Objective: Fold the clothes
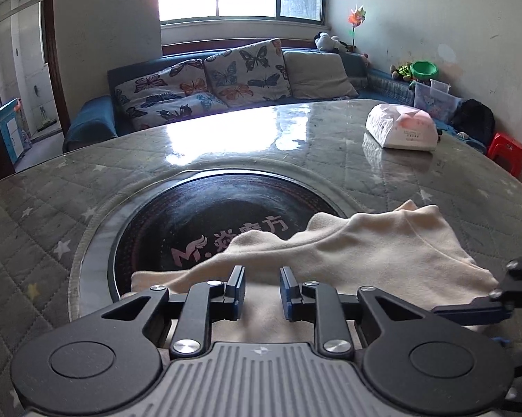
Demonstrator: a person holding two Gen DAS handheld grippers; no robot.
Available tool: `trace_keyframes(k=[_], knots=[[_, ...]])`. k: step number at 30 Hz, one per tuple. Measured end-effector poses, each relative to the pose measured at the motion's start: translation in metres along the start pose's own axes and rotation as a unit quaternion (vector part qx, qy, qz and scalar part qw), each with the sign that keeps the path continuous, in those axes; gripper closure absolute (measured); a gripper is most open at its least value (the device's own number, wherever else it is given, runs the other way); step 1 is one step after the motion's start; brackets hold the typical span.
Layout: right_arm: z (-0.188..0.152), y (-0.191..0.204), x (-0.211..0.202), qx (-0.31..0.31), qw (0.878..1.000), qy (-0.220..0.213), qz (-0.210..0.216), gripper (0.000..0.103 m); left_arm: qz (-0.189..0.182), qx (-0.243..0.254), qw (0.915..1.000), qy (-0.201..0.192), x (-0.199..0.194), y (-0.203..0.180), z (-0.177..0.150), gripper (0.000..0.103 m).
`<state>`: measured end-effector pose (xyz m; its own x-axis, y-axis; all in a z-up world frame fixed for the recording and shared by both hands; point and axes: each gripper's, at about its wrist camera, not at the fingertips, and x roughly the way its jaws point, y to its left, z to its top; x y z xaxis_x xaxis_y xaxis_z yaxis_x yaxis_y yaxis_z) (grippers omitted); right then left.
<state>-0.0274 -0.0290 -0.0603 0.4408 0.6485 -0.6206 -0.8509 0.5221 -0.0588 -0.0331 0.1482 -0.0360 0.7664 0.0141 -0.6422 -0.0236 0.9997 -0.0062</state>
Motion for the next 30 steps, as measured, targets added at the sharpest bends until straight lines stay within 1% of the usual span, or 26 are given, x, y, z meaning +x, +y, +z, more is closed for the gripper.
trace_keyframes(k=[4, 7, 9, 11, 14, 16, 19, 21, 24, 27, 30], knots=[[0.0, -0.002, -0.015, 0.014, 1.0, -0.012, 0.009, 0.086, -0.013, 0.008, 0.9998, -0.009, -0.024, -0.012, -0.011, 0.079], [-0.004, -0.009, -0.028, 0.027, 0.999, -0.021, -0.008, 0.086, -0.029, 0.014, 0.9994, -0.016, -0.042, -0.022, -0.021, 0.079], [-0.01, -0.017, -0.027, 0.041, 0.999, -0.008, -0.018, 0.086, -0.037, 0.01, 0.9992, -0.013, -0.046, -0.028, -0.03, 0.078], [-0.016, -0.021, -0.024, 0.048, 0.999, 0.008, -0.02, 0.086, -0.037, 0.008, 0.9993, -0.004, -0.046, -0.03, -0.039, 0.078], [-0.018, -0.023, -0.027, 0.045, 0.999, 0.013, -0.011, 0.086, -0.029, -0.011, 0.9995, -0.01, -0.052, -0.021, -0.041, 0.078], [-0.009, -0.028, -0.031, 0.043, 0.999, -0.002, -0.009, 0.086, -0.024, -0.024, 0.9993, -0.014, -0.056, -0.014, -0.043, 0.078], [0.004, -0.039, -0.027, 0.045, 0.999, -0.017, -0.021, 0.086, -0.015, -0.043, 0.9988, -0.019, -0.061, -0.004, -0.045, 0.076], [0.011, -0.048, -0.018, 0.052, 0.998, -0.018, -0.032, 0.086, 0.0, -0.058, 0.9982, -0.013, -0.061, 0.007, -0.047, 0.076], [0.014, -0.063, -0.002, 0.07, 0.997, -0.005, -0.039, 0.086, 0.019, -0.076, 0.9969, 0.004, -0.058, 0.023, -0.051, 0.076], [0.013, -0.069, 0.006, 0.073, 0.996, 0.005, -0.044, 0.086, 0.014, -0.094, 0.9955, -0.002, -0.062, 0.033, -0.048, 0.076], [0.014, -0.071, 0.009, 0.074, 0.996, 0.004, -0.043, 0.086, 0.006, -0.092, 0.9955, -0.02, -0.064, 0.034, -0.038, 0.076]])
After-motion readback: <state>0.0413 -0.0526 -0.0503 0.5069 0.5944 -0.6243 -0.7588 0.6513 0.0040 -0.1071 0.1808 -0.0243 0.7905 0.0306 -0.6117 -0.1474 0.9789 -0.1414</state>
